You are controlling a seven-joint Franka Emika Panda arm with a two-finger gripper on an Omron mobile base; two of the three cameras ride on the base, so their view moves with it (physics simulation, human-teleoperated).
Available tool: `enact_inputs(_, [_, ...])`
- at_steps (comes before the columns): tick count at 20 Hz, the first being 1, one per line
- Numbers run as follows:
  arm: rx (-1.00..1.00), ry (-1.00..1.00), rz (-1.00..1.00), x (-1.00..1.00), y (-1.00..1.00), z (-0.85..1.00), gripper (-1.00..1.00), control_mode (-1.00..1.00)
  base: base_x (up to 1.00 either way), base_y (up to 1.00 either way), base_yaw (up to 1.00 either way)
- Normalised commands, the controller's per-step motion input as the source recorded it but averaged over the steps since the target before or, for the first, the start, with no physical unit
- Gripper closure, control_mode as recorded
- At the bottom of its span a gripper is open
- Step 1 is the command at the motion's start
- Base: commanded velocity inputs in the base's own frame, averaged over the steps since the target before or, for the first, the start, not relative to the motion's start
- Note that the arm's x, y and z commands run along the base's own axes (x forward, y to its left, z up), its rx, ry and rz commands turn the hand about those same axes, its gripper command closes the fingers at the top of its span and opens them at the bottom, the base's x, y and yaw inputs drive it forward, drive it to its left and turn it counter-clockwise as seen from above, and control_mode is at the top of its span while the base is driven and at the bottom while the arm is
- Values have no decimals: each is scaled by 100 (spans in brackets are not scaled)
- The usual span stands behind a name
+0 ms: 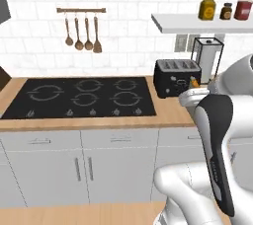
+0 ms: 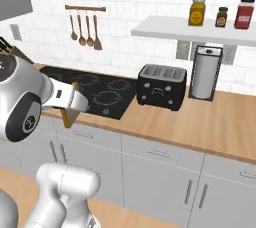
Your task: Start the toaster. Once the lever pops up, take the bread to the plate on the dining counter.
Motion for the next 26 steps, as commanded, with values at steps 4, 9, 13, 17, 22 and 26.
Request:
enact_inputs(4, [0, 0, 0, 0, 0, 0, 100, 100, -51, 16, 91])
enact_inputs(9, [0, 0, 0, 0, 0, 0, 100, 100, -26, 0, 100])
enact_inputs(13, [0, 0, 0, 0, 0, 0, 100, 100, -11, 0, 100])
enact_inputs(17, [0, 0, 0, 0, 0, 0, 100, 100, -9, 0, 100])
enact_inputs(22, [0, 0, 0, 0, 0, 0, 100, 100, -6, 0, 100])
enact_inputs(26, [0, 0, 0, 0, 0, 0, 100, 100, -3, 0, 100])
